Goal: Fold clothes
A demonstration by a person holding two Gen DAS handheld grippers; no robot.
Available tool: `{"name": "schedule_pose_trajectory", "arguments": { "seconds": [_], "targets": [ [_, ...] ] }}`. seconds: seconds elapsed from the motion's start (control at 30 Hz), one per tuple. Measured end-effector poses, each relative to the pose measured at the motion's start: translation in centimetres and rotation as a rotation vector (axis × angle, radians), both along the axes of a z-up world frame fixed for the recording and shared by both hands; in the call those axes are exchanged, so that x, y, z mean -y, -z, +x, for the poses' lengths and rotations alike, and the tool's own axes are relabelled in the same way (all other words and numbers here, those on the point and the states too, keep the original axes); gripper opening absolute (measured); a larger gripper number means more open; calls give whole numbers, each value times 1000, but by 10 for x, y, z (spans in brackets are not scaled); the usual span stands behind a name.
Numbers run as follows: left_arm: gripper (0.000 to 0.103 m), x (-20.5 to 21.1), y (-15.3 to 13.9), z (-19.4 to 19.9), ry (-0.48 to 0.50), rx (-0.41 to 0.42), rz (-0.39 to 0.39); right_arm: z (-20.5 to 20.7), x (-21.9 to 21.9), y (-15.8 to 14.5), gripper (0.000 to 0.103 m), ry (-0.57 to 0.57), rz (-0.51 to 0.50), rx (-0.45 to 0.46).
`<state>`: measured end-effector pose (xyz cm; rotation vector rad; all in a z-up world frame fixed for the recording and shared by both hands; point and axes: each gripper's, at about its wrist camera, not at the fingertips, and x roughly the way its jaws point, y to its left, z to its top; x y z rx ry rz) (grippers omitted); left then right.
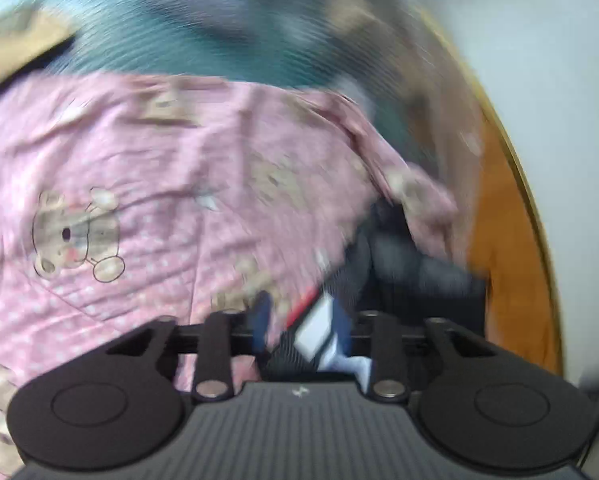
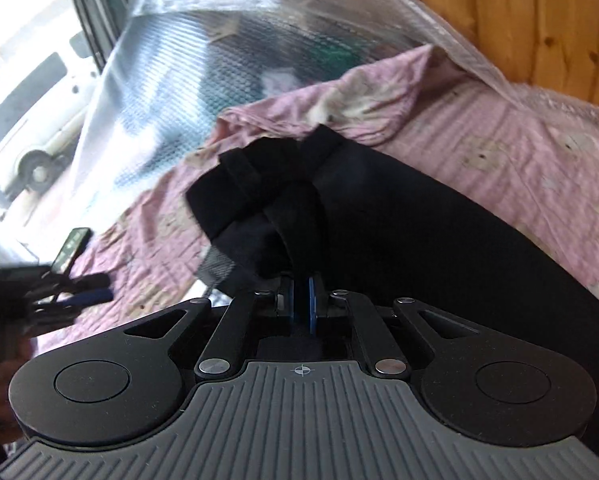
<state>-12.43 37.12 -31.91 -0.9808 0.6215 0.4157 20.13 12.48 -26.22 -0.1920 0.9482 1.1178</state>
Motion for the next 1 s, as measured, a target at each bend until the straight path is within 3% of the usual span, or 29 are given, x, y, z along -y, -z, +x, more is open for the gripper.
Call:
{"name": "schedule_pose_trajectory", "arguments": {
  "seconds": [0.07, 0.13, 0.27, 0.4, 0.5, 0.6, 0.7, 0.73, 0.77, 0.8, 0.83, 0.87, 0.93, 1.0],
  "targets": [
    [59, 23, 2, 3, 129, -43, 61, -2, 1, -4, 4, -4, 14, 0],
    [64, 44, 11, 9, 208, -70, 71, -7, -1, -10, 4, -25, 26, 7],
    [69, 52, 29, 24, 147, -97, 70, -19, -4, -22, 5, -66, 48, 21],
    [69, 44, 1, 43, 133, -125, 264, -30, -7, -33, 5, -107, 71, 36],
    [73, 43, -15, 58, 351, -113, 402, -34, -6, -36, 5, -121, 81, 35],
    [78, 53, -6, 89, 607, -171, 528, -31, -1, -30, 5, -106, 78, 15],
    [75, 57, 19, 114, 780, -230, 520, -28, 5, -23, 6, -90, 75, -5],
    [68, 56, 19, 113, 785, -222, 521, -27, 7, -21, 6, -85, 73, -11],
    [25, 55, 18, 113, 791, -214, 521, -28, 9, -19, 6, -79, 70, -11],
    [5, 55, 18, 113, 796, -206, 522, -28, 11, -18, 6, -72, 65, -11],
    [5, 50, 15, 110, 762, -191, 528, -27, 12, -17, 6, -64, 66, -12],
    [5, 39, 8, 102, 666, -172, 525, -27, 14, -20, 6, -59, 79, -11],
    [6, 5, 2, 86, 438, -154, 431, -33, 16, -28, 6, -71, 128, -16],
    [10, -8, 6, 79, 315, -158, 343, -46, 15, -35, 6, -99, 185, -35]
  ]
}}
